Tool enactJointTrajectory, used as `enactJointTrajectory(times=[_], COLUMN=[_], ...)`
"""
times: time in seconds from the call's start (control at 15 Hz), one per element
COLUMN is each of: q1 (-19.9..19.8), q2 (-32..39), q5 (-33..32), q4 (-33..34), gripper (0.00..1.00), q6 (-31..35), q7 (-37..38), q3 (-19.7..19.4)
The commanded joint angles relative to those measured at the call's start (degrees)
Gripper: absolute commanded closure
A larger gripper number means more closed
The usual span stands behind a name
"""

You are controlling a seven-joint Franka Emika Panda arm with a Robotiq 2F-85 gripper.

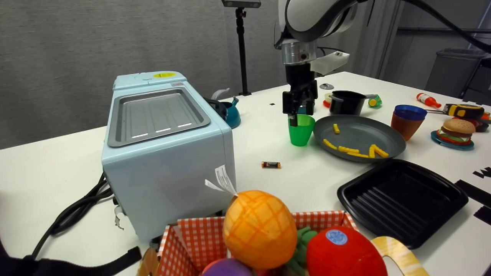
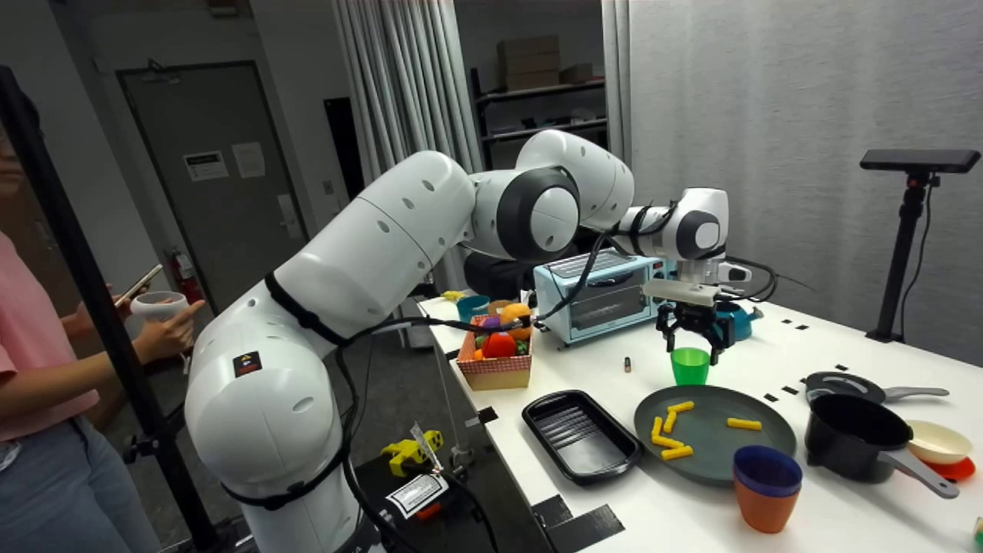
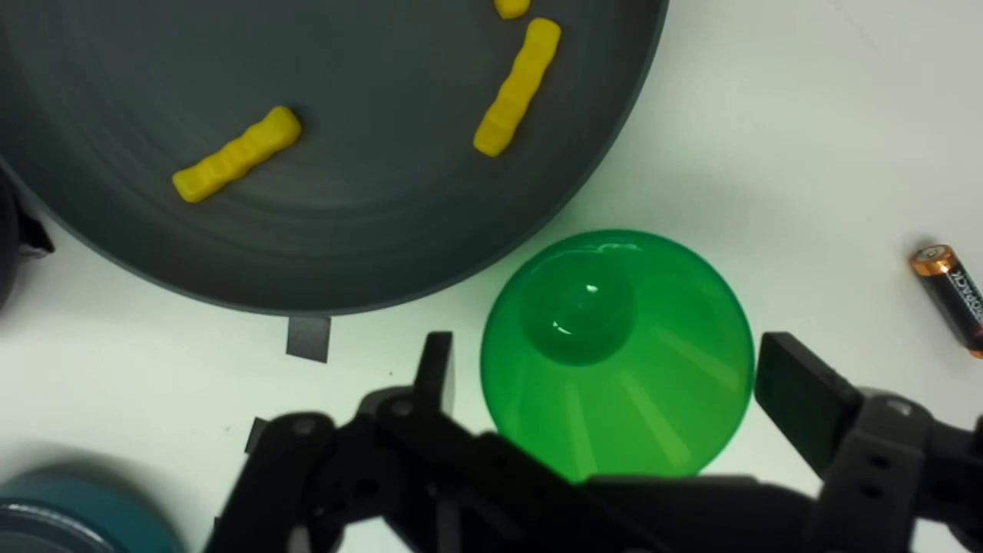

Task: Pour the things in the green cup onto the plate

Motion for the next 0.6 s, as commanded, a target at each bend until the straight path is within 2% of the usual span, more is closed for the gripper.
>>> enactJointTrajectory(times=[0.0, 0.33, 0.53], q1=[1.0, 0.8, 0.9], q2=[-2.0, -7.7, -12.4], q5=[-1.4, -1.2, -1.2], q4=[-1.6, -7.2, -12.7], gripper=[0.00, 0.00, 0.00], q6=[1.8, 3.8, 6.4], q7=[1.5, 1.0, 1.3], q3=[-0.8, -0.4, -0.3])
